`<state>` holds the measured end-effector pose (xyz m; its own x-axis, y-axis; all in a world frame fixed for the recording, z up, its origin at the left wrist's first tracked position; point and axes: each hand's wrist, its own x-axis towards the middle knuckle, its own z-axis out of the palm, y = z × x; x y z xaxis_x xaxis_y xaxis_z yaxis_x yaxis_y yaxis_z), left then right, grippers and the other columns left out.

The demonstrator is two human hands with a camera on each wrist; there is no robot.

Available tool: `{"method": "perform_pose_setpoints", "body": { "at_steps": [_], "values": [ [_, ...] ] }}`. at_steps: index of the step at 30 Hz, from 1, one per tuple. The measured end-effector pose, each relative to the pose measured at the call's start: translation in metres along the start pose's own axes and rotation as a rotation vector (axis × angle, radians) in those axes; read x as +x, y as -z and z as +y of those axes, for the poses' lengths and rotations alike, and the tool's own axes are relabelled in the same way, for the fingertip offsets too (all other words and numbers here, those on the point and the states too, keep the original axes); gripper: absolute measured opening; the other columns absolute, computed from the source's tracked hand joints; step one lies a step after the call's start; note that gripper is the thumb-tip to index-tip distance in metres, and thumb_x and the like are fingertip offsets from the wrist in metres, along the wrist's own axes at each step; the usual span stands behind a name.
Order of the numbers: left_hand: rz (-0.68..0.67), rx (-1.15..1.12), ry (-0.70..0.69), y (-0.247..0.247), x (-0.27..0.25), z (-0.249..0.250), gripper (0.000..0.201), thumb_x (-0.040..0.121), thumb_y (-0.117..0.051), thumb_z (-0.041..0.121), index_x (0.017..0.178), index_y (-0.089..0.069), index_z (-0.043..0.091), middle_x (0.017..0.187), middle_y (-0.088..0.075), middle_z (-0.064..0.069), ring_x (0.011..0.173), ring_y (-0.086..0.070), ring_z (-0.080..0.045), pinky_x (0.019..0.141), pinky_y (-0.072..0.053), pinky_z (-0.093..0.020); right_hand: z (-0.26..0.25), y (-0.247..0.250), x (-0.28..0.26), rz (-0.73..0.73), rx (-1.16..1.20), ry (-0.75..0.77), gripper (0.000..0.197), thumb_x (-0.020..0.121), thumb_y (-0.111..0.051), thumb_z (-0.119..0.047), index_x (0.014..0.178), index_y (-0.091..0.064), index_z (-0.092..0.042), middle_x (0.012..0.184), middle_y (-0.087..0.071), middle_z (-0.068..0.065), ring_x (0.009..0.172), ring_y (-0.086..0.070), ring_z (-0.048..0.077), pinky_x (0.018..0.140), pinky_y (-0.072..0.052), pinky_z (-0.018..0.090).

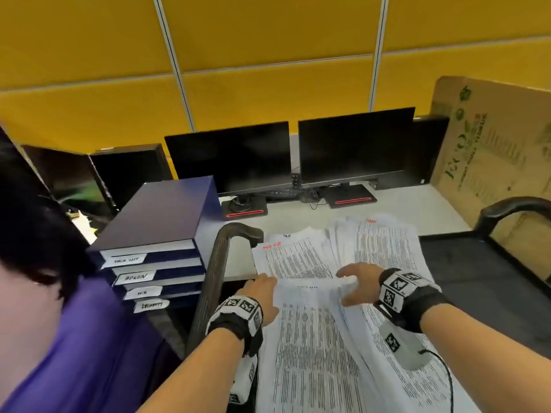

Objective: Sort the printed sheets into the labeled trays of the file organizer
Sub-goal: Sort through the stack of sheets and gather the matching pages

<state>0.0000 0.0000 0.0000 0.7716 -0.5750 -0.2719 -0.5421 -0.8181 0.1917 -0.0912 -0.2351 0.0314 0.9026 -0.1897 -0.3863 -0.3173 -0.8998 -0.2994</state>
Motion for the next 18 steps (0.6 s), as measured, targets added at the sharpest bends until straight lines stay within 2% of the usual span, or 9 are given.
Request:
{"method": "perform_pose_setpoints", "body": {
  "at_steps": [3, 5, 7, 9, 11, 13, 16, 18],
  "values": [
    [-0.065, 0.018, 0.052, -0.006, 0.015, -0.002, 0.07, 0.085, -0.06, 0.035, 0.144, -0.025, 0.019, 0.147, -0.03, -0.003, 0.132, -0.036, -0.028, 0.107, -0.037, -0.046, 0.008, -0.013, 0.013, -0.114, -0.058, -0.047, 0.089, 0.072, -0.072, -0.047, 0.146, -0.025, -0.03, 0.151, -0.031, -0.005, 0.135, -0.037, 0.019, 0.107, -0.037, 0.036],
    [-0.082, 0.043, 0.066, -0.008, 0.025, 0.0, 0.074, 0.084, -0.062, 0.038, 0.144, -0.024, 0.02, 0.15, -0.025, -0.002, 0.133, -0.033, -0.029, 0.108, -0.035, -0.048, 0.016, -0.02, 0.025, -0.162, -0.079, -0.065, 0.094, 0.072, -0.072, -0.05, 0.148, -0.02, -0.03, 0.153, -0.027, -0.004, 0.138, -0.031, 0.021, 0.112, -0.031, 0.038],
    [-0.109, 0.06, 0.074, -0.008, 0.032, 0.004, 0.082, 0.082, -0.064, 0.042, 0.147, -0.018, 0.021, 0.154, -0.018, 0.0, 0.137, -0.028, -0.03, 0.111, -0.028, -0.05, 0.022, -0.021, 0.034, -0.194, -0.125, -0.073, 0.093, 0.075, -0.069, -0.051, 0.149, -0.018, -0.029, 0.155, -0.023, -0.003, 0.142, -0.023, 0.023, 0.115, -0.026, 0.039],
    [-0.151, 0.058, 0.105, -0.009, 0.041, 0.006, 0.092, 0.079, -0.067, 0.045, 0.149, -0.012, 0.023, 0.154, -0.021, 0.0, 0.137, -0.027, -0.03, 0.112, -0.025, -0.052, 0.025, -0.019, 0.041, -0.214, -0.174, -0.08, 0.087, 0.079, -0.066, -0.048, 0.149, -0.018, -0.029, 0.154, -0.022, -0.001, 0.143, -0.016, 0.026, 0.115, -0.022, 0.041],
    [-0.189, 0.042, 0.139, -0.01, 0.048, 0.009, 0.099, 0.075, -0.07, 0.049, 0.149, -0.01, 0.025, 0.15, -0.03, -0.002, 0.135, -0.031, -0.031, 0.111, -0.026, -0.052, 0.031, -0.021, 0.048, -0.21, -0.213, -0.082, 0.084, 0.079, -0.066, -0.048, 0.148, -0.022, -0.028, 0.151, -0.028, 0.002, 0.14, -0.02, 0.026, 0.113, -0.026, 0.041],
    [-0.194, 0.07, 0.159, -0.012, 0.053, 0.011, 0.101, 0.072, -0.071, 0.054, 0.148, -0.012, 0.025, 0.146, -0.034, -0.003, 0.133, -0.032, -0.031, 0.11, -0.027, -0.052, 0.037, -0.021, 0.055, -0.178, -0.213, -0.081, 0.086, 0.073, -0.07, -0.051, 0.144, -0.028, -0.029, 0.146, -0.034, 0.001, 0.136, -0.026, 0.024, 0.11, -0.031, 0.041],
    [-0.217, 0.101, 0.18, -0.016, 0.056, 0.011, 0.096, 0.067, -0.073, 0.056, 0.144, -0.023, 0.026, 0.142, -0.035, -0.002, 0.131, -0.032, -0.03, 0.109, -0.027, -0.05, 0.043, -0.018, 0.06, -0.166, -0.199, -0.088, 0.084, 0.066, -0.074, -0.051, 0.138, -0.036, -0.031, 0.138, -0.038, 0.001, 0.129, -0.036, 0.023, 0.105, -0.039, 0.041],
    [-0.235, 0.087, 0.186, -0.016, 0.061, 0.007, 0.091, 0.062, -0.075, 0.058, 0.137, -0.033, 0.028, 0.136, -0.042, -0.001, 0.127, -0.037, -0.028, 0.108, -0.028, -0.049, 0.048, -0.016, 0.061, -0.169, -0.178, -0.102, 0.081, 0.061, -0.077, -0.053, 0.132, -0.041, -0.034, 0.132, -0.041, 0.001, 0.119, -0.047, 0.023, 0.098, -0.045, 0.039]
  ]
}}
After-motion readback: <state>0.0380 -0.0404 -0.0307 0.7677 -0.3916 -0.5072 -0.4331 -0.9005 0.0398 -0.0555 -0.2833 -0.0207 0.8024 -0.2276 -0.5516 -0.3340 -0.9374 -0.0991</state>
